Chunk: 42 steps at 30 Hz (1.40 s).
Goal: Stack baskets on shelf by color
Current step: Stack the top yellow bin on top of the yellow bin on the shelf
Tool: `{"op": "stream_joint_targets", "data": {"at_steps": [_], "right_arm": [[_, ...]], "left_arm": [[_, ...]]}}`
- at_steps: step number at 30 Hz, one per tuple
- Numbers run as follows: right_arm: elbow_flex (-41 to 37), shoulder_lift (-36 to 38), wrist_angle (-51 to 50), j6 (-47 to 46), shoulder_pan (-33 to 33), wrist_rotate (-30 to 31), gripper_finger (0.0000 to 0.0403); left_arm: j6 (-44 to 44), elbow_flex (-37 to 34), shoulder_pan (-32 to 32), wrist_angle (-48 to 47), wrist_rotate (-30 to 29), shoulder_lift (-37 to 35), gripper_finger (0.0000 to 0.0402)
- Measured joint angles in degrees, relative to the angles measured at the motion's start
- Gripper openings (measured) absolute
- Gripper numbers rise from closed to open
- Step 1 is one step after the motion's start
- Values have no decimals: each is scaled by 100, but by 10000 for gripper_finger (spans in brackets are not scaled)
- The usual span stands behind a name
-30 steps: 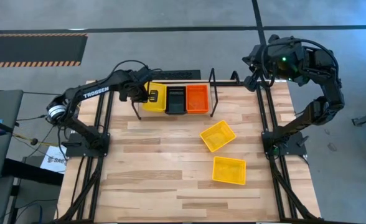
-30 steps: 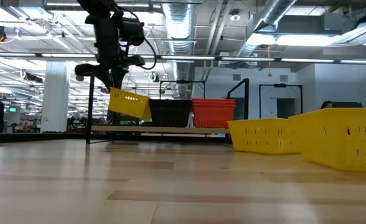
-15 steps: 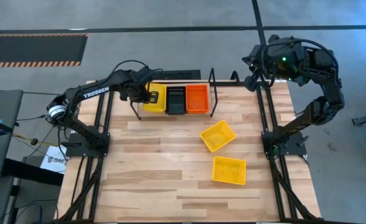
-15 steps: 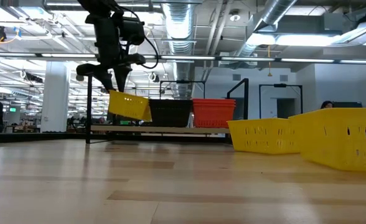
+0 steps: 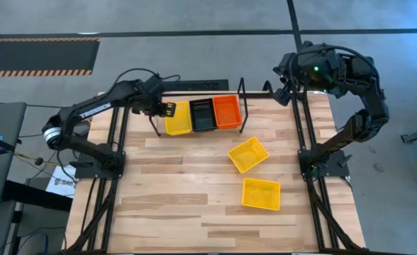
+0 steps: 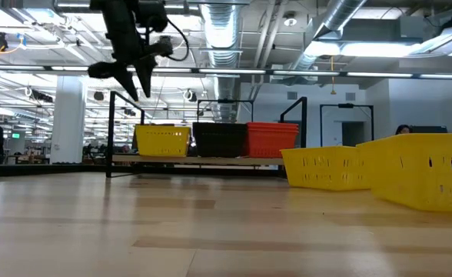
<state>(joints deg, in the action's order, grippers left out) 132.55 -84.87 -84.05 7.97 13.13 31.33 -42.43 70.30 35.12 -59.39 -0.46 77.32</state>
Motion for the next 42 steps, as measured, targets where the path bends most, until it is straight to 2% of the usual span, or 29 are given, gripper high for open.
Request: {"op": "stream_joint_targets", "data": {"at_steps": [6, 12, 16, 18, 22, 27, 35, 42], "right_arm": [[-2, -67, 3, -52, 4, -6, 26], [-2, -75, -131, -117, 4, -139, 26], [-2, -77, -541, -813, 55, -215, 26], [-83, -61, -570, -1395, 99, -471, 26], [-428, -15, -575, -1998, 79, -1451, 26], [-1223, -67, -590, -2677, -289, -1627, 26], [-3200, -66, -598, -4392, -668, -1641, 27], [-4791, -62, -600, -5643, -744, -1642, 53]], "left_arm": [[43, 4, -37, 107, -131, -617, 122], [468, 9, -478, 1070, -341, -1457, 122], [944, 9, -965, 1694, -627, -2061, 122], [1176, 15, -1220, 1978, -787, -2311, 122], [1545, 20, -1559, 2237, -1066, -2581, 122], [1973, 20, -1613, 2167, -1043, -2598, 122], [2282, -24, -1539, 2031, -1235, -2333, 122], [2671, -24, -1535, 2013, -1238, -1910, 122]]}}
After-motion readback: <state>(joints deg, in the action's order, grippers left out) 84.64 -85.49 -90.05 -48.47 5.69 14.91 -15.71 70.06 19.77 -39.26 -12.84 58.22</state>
